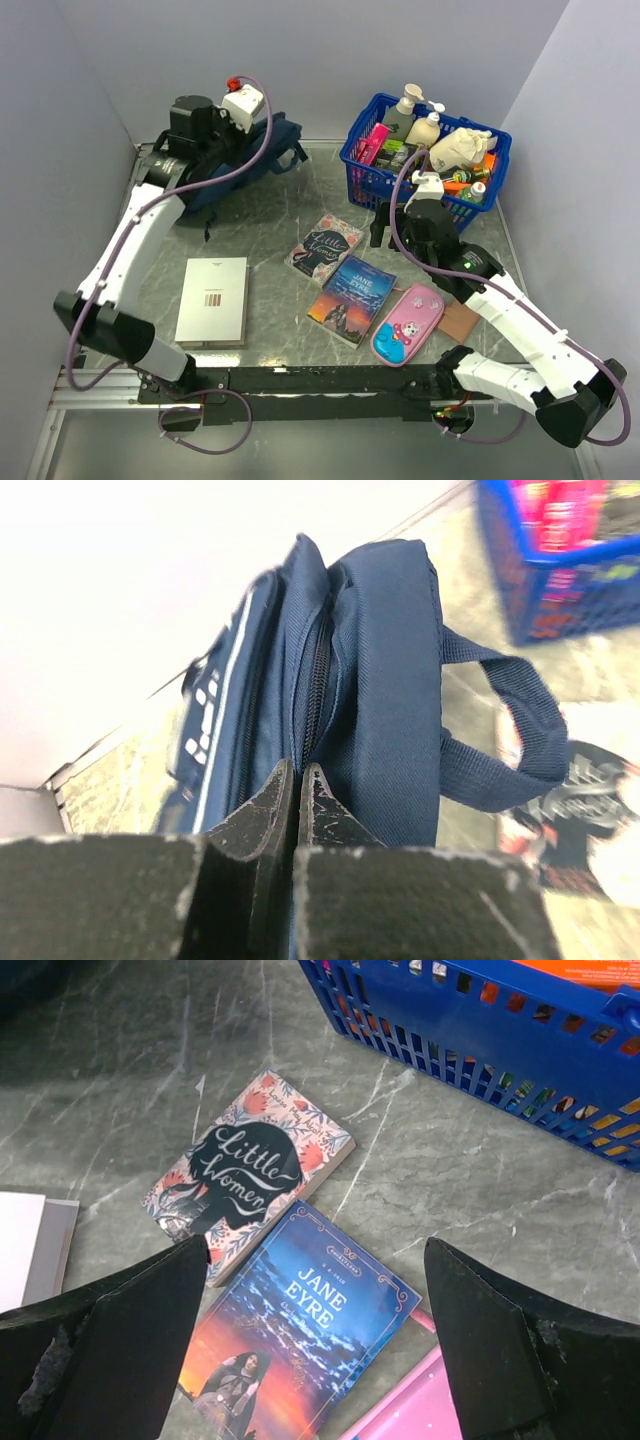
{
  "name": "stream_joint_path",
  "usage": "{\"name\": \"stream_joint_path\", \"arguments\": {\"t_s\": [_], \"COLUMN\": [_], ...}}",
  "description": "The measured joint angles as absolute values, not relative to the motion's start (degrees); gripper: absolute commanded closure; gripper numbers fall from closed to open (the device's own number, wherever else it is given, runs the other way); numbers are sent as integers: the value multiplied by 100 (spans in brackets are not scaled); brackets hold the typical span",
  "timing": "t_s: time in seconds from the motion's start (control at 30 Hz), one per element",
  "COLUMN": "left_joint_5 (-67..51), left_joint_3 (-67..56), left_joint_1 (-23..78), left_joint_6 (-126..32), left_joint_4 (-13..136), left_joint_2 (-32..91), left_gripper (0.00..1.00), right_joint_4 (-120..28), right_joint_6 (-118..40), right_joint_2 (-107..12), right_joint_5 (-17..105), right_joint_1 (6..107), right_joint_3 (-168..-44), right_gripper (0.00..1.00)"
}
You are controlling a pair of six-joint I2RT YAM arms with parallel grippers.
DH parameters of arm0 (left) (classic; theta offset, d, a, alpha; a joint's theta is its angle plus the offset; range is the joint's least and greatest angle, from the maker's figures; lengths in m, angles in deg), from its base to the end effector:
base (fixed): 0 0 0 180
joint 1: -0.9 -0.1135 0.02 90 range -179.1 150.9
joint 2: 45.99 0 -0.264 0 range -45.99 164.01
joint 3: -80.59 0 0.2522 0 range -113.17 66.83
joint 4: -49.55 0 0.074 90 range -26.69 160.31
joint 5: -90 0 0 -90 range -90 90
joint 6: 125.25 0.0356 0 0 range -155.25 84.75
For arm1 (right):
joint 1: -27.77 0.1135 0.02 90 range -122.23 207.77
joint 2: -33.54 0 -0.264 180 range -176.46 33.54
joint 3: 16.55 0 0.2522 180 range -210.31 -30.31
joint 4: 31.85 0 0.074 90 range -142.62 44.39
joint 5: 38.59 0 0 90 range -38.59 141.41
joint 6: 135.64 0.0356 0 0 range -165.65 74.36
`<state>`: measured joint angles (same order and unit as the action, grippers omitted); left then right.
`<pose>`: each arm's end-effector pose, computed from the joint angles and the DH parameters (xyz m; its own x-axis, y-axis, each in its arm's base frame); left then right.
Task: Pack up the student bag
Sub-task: Adjust the student bag at the center of the board.
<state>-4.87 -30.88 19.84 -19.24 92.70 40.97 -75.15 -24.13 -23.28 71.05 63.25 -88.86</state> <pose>0.3199 -0.1130 0.4468 -0.1804 0.3524 -0.9183 0.4674 0.8522 0.2353 0.1809 0.1143 0.3516 -0.4651 0.0925 -0.8804 -0.1441 0.9734 0.1784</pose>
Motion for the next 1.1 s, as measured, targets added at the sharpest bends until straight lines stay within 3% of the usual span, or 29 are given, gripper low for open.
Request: {"name": "stream_joint_path", "arguments": {"t_s": [0.33,0.53,0.63,0.67,0.73,0.77,0.93,1.1], "left_joint_5": [-1376,-2419,-2869,-2928,-3063,-3116,-3151,-2397], "left_joint_3": [-3952,-2931,-1825,-1499,-946,-763,-638,-726], "left_joint_1": [2261,2679,3210,3363,3584,3621,3662,3673], "left_joint_6": [-1734,-1323,-1137,-1089,-954,-901,-742,-1122], "left_joint_4": [11119,11864,12173,12260,12538,12601,12771,12109], "left_joint_2": [3220,2265,1891,1845,1865,1885,1876,1885], "left_gripper": [99,98,90,70,61,51,39,32], "right_joint_4": [-7513,-7518,-7518,-7518,-7513,-7505,-7299,-6956], "right_joint_6": [-2404,-2406,-2406,-2406,-2406,-2404,-2378,-2273], "right_joint_2": [-2308,-2348,-2464,-2516,-2614,-2656,-3028,-3635], "right_joint_5": [6998,7048,7114,7120,7109,7094,6865,6327], "right_joint_1": [6325,6321,6255,6223,6155,6129,6032,6013], "right_joint_3": [-8883,-8842,-8842,-8842,-8842,-8842,-8848,-8848], "right_gripper": [5,5,5,5,4,4,4,3]}}
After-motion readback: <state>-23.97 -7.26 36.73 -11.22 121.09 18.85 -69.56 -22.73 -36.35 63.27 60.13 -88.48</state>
